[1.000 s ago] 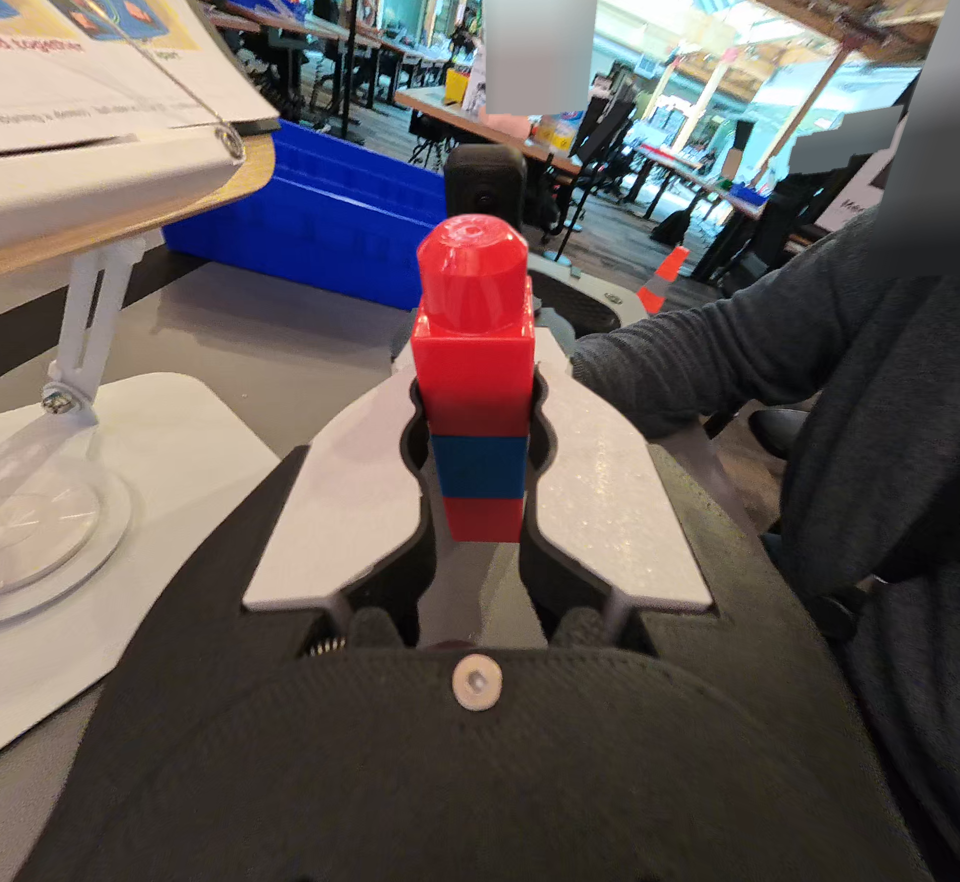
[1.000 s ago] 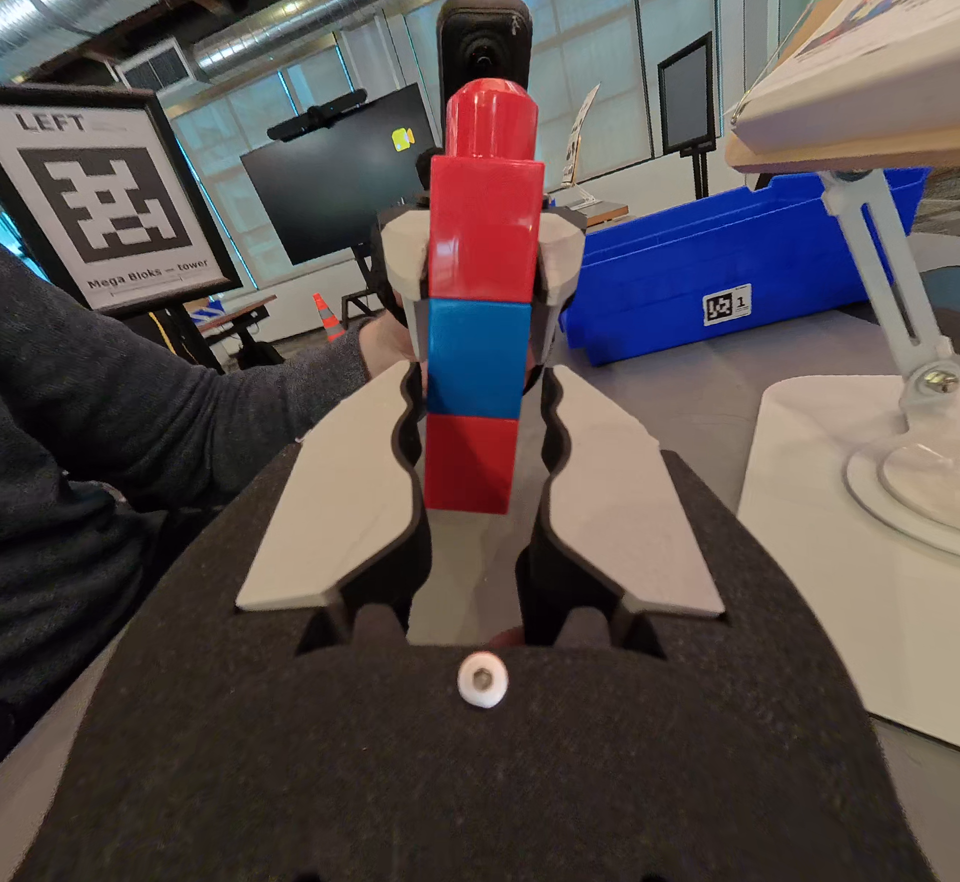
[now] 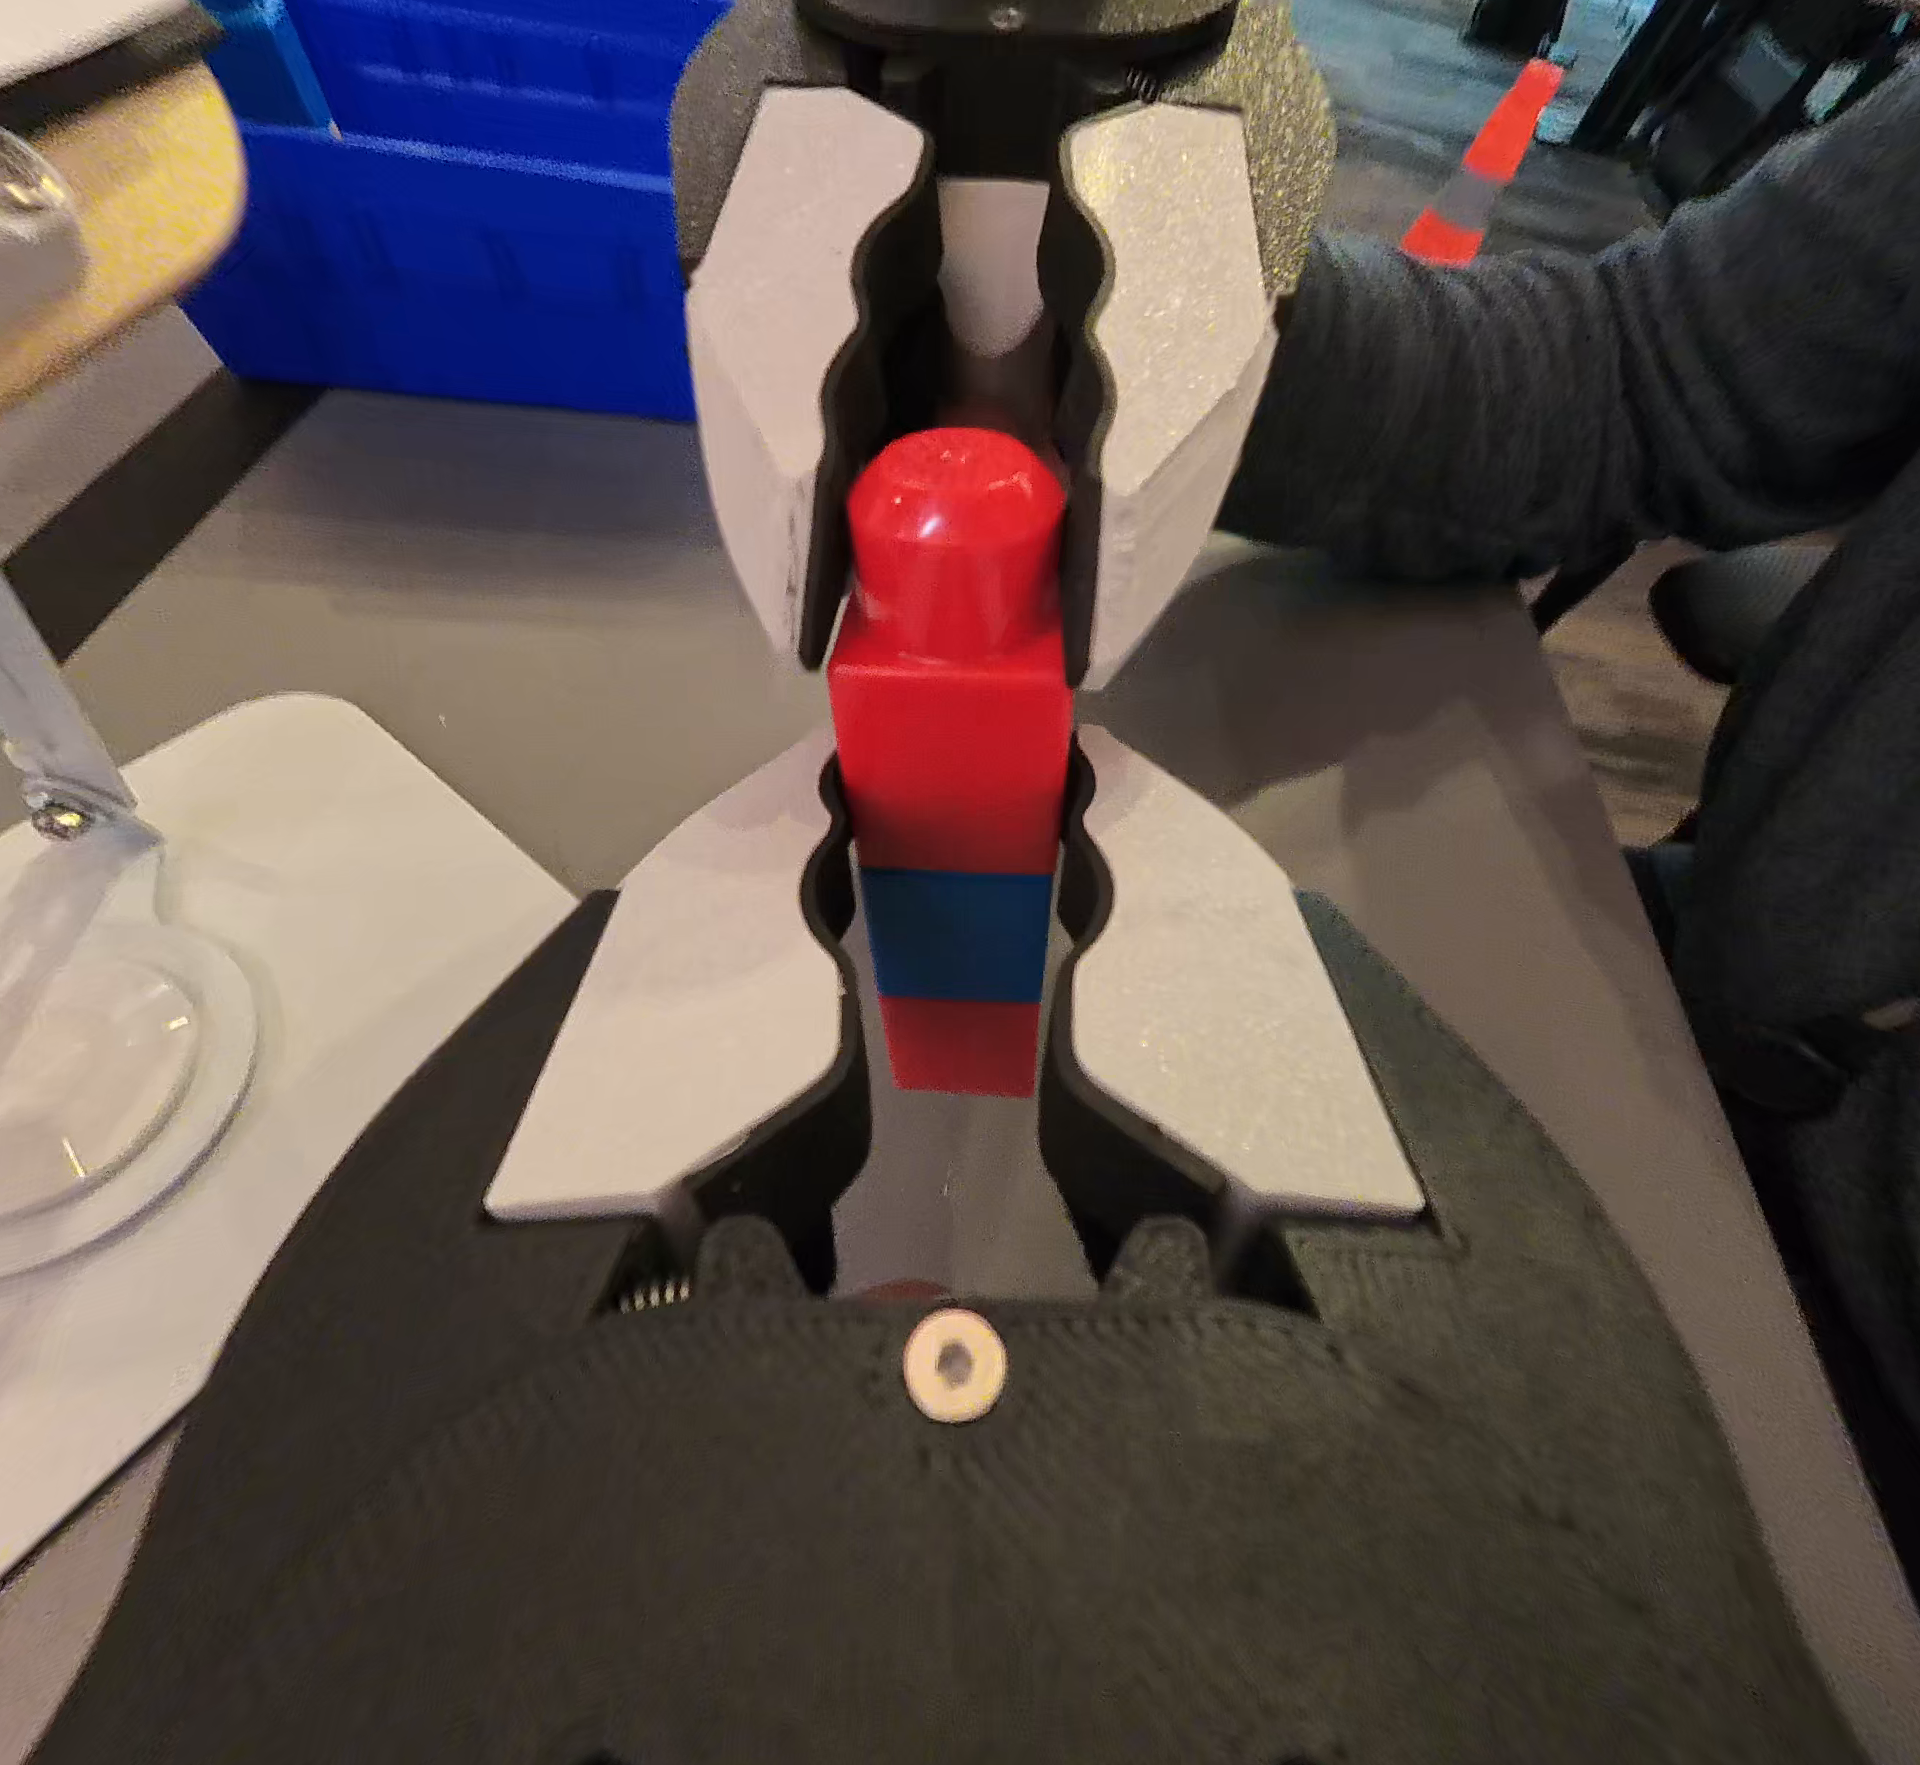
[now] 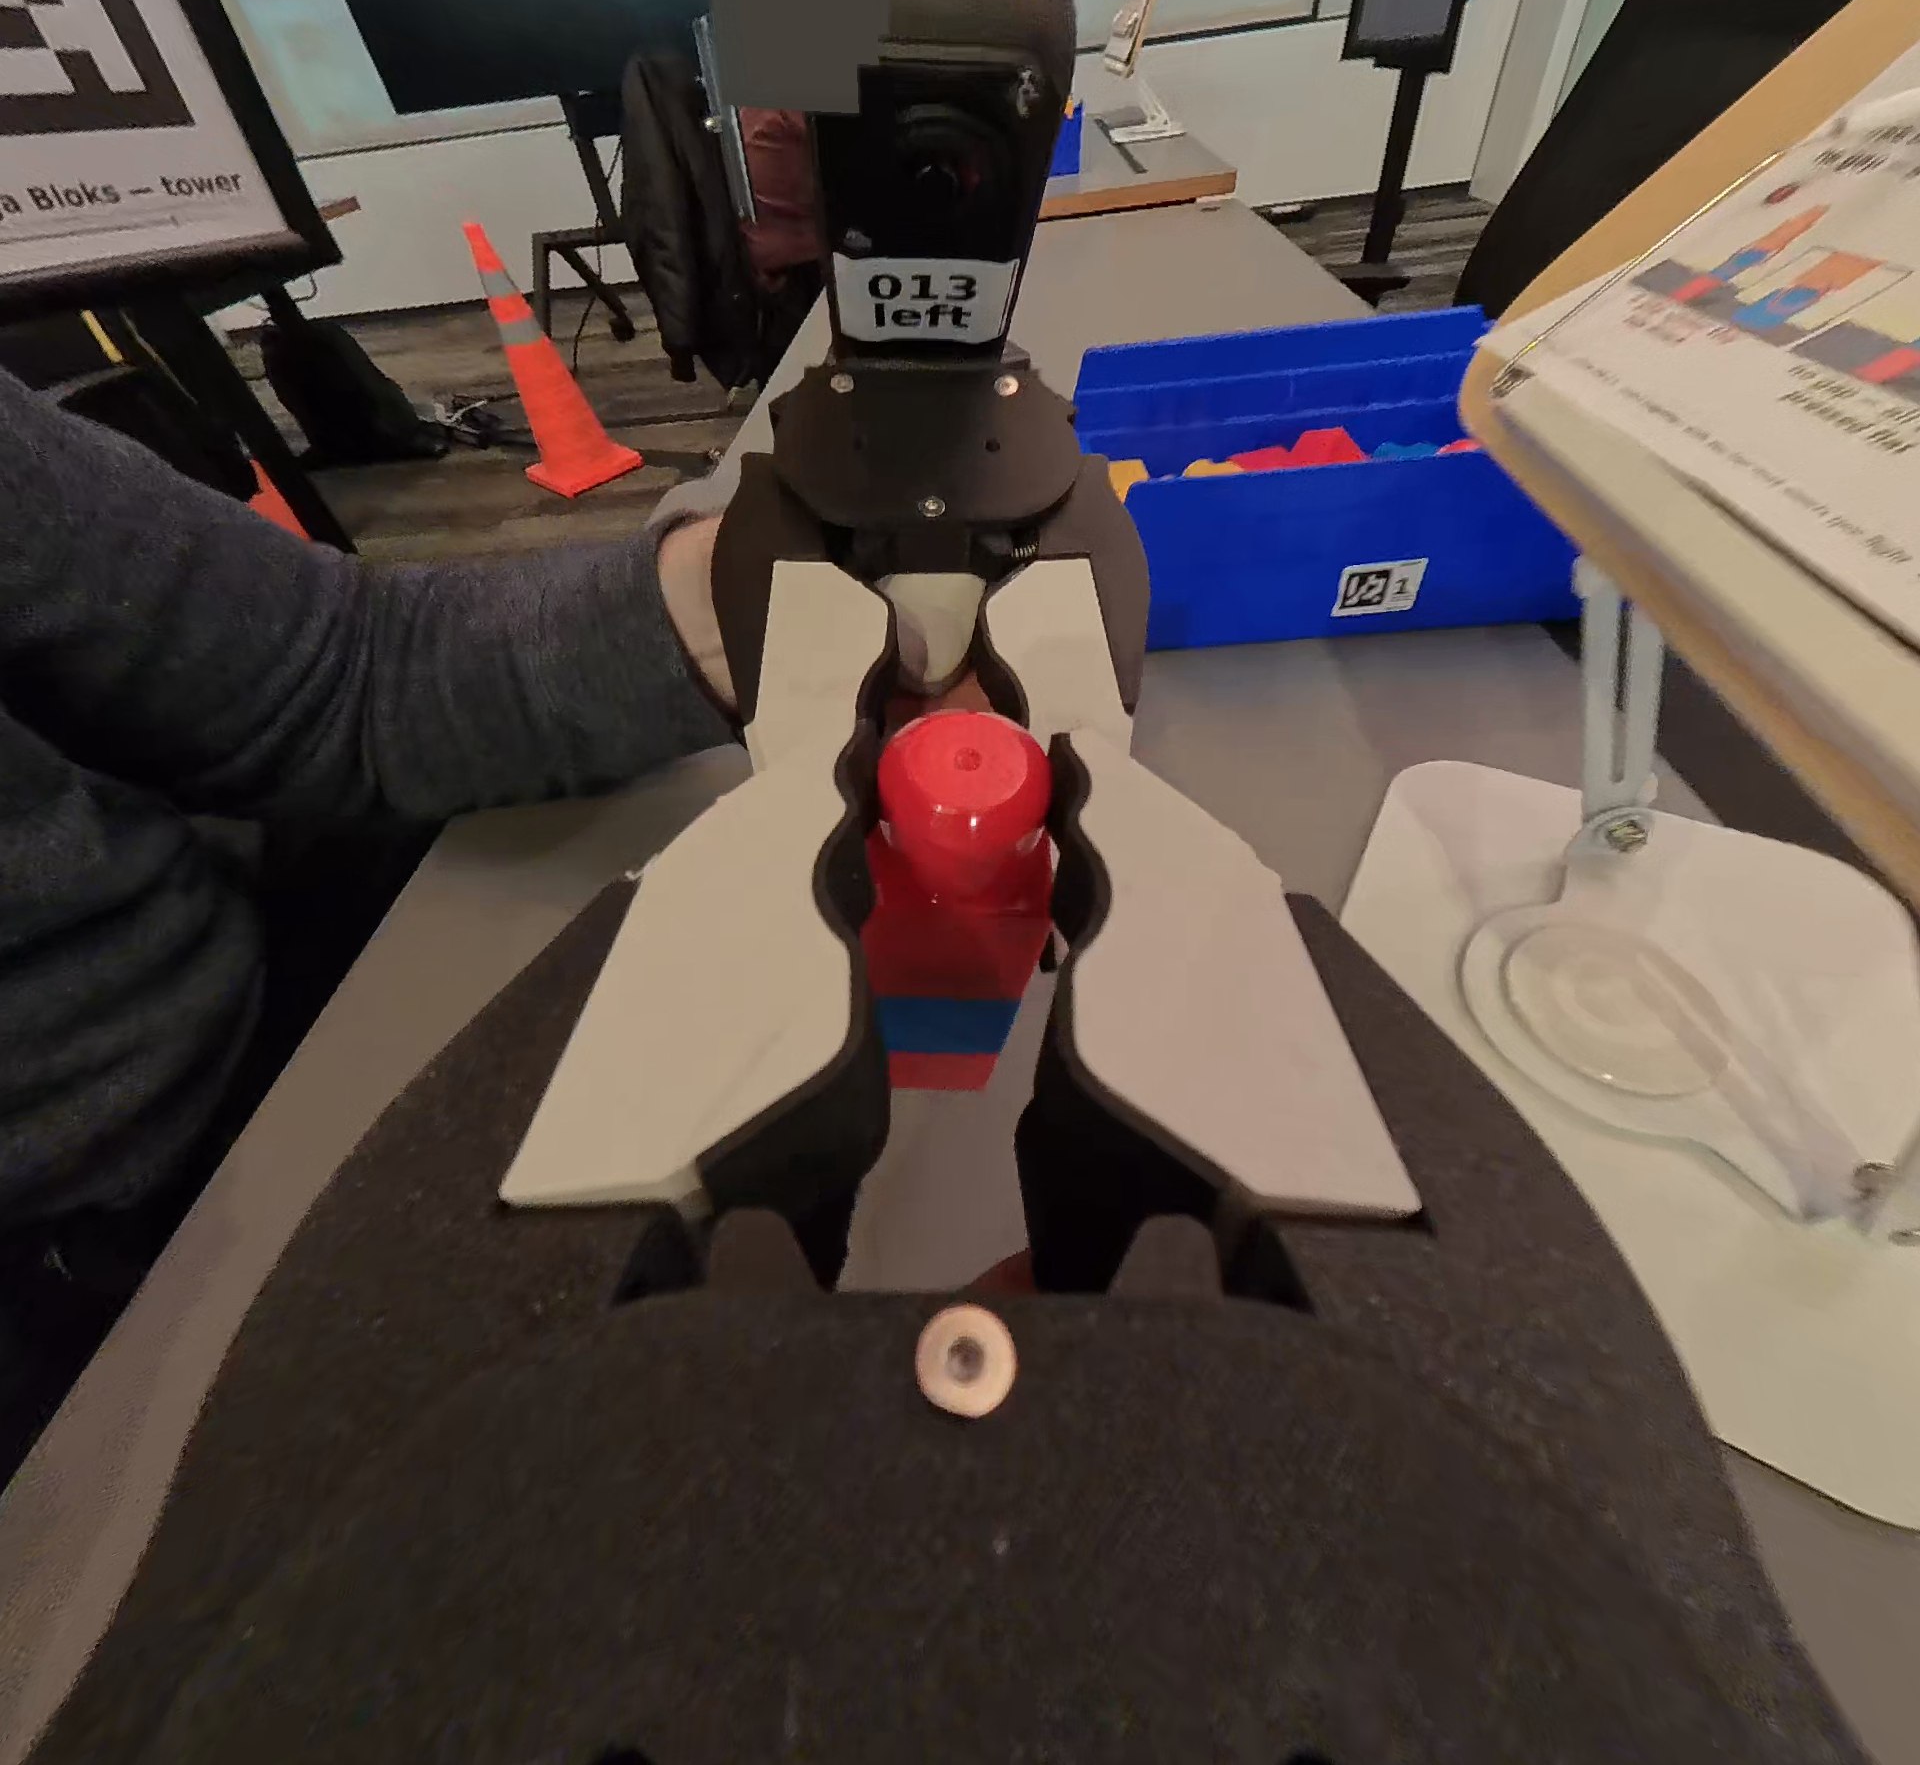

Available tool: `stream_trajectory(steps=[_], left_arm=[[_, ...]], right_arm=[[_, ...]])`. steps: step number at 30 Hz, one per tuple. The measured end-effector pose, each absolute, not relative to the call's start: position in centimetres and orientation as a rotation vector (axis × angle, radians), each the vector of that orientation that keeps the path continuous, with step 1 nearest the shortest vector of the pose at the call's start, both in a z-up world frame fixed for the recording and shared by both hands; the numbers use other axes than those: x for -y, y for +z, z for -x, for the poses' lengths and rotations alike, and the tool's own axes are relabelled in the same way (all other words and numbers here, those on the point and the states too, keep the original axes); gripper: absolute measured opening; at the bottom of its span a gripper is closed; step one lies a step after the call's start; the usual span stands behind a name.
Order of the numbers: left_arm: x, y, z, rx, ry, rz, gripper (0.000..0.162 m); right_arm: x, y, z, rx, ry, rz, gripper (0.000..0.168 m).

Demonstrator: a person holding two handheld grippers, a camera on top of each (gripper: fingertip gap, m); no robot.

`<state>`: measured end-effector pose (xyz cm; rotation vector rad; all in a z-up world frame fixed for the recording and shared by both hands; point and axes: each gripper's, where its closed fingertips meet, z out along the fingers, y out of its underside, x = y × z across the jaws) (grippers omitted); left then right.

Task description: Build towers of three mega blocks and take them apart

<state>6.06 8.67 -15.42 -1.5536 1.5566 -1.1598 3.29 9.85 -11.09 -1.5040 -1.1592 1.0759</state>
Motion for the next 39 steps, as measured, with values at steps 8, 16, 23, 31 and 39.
stream_trajectory(steps=[8, 16, 23, 31, 39], left_arm=[[-11.5, -11.8, -4.5, -1.263, -1.273, 1.459, 0.032], [-12.5, -12.9, -5.5, -1.207, -1.261, 1.498, 0.024], [-12.5, -13.8, -6.7, -1.206, -1.259, 1.514, 0.023], [-13.1, -14.4, -6.4, -1.192, -1.248, 1.532, 0.023], [-13.4, -14.6, -6.2, -1.183, -1.257, 1.539, 0.024]], right_arm=[[-12.9, -1.4, -15.2, 0.909, 0.696, 1.491, 0.030], [-21.3, -2.1, -36.0, 0.427, 0.197, 1.731, 0.030], [-27.8, -10.4, -42.2, 0.221, 0.053, 1.879, 0.031], [-32.5, -14.9, -44.3, 0.138, 0.049, 1.943, 0.031], [-33.5, -16.5, -43.9, 0.141, 0.037, 1.959, 0.031]])
